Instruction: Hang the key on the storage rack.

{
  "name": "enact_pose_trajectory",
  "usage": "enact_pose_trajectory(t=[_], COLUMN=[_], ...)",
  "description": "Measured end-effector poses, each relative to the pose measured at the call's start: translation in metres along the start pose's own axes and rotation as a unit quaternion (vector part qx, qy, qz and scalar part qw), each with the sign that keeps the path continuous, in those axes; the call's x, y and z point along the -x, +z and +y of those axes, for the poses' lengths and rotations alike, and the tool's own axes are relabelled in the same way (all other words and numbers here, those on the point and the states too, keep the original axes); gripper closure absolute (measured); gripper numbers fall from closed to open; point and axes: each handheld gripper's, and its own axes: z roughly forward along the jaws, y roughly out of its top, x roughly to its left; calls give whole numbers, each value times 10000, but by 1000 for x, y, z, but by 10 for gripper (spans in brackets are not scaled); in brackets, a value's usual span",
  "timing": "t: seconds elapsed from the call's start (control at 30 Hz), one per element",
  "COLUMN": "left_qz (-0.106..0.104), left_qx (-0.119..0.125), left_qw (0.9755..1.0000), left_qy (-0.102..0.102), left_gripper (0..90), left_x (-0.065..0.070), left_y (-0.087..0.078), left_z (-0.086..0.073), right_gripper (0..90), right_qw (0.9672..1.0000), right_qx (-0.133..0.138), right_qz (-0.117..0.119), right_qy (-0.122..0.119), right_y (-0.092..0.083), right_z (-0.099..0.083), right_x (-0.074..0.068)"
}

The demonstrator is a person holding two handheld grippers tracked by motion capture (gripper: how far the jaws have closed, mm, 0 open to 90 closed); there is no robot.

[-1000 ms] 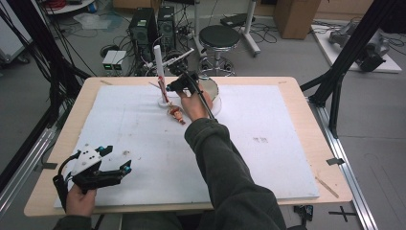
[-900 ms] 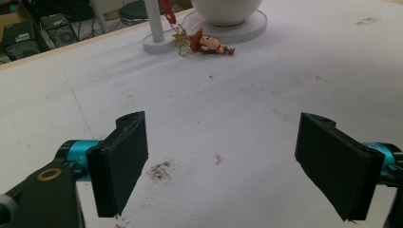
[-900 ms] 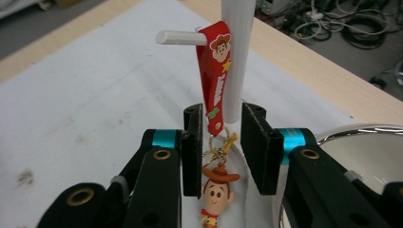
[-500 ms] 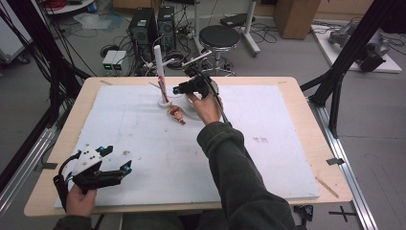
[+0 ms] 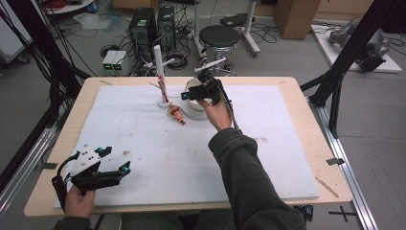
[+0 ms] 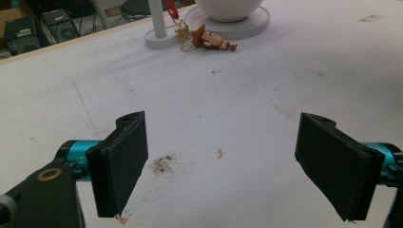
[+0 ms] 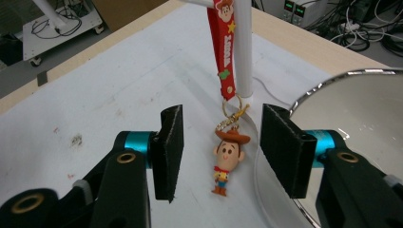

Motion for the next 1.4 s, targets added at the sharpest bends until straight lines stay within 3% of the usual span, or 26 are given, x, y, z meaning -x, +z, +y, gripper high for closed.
enact_pose_trajectory(t=[0.1, 0.17, 0.4, 0.7, 1.1, 1.4], left_qz=[16, 44, 39, 5, 14, 23], left_qx=[8, 5, -5, -51, -52, -53], left_qw=[10000, 10000, 10000, 10000, 10000, 10000], left_qy=[-2, -14, -39, -12, 17, 1], left_gripper=[187, 187, 187, 187, 187, 187], left_x=[-1, -1, -1, 0, 1, 1], left_y=[-1, -2, -3, -2, -1, -2], left_z=[0, 0, -1, -2, -1, -1], right_gripper=[462, 460, 402, 338, 252, 209], right_qw=[9999, 9999, 9995, 9994, 9993, 9990], right_qx=[-65, 94, 303, 337, 367, 438], right_qz=[61, 16, 70, 91, -7, -10], right_qy=[67, -56, -74, 14, -75, 39], right_y=[-6, -12, -27, -44, -61, -73], right_z=[-2, -5, -21, -42, -64, -77], right_x=[2, 1, -1, 3, 0, 1])
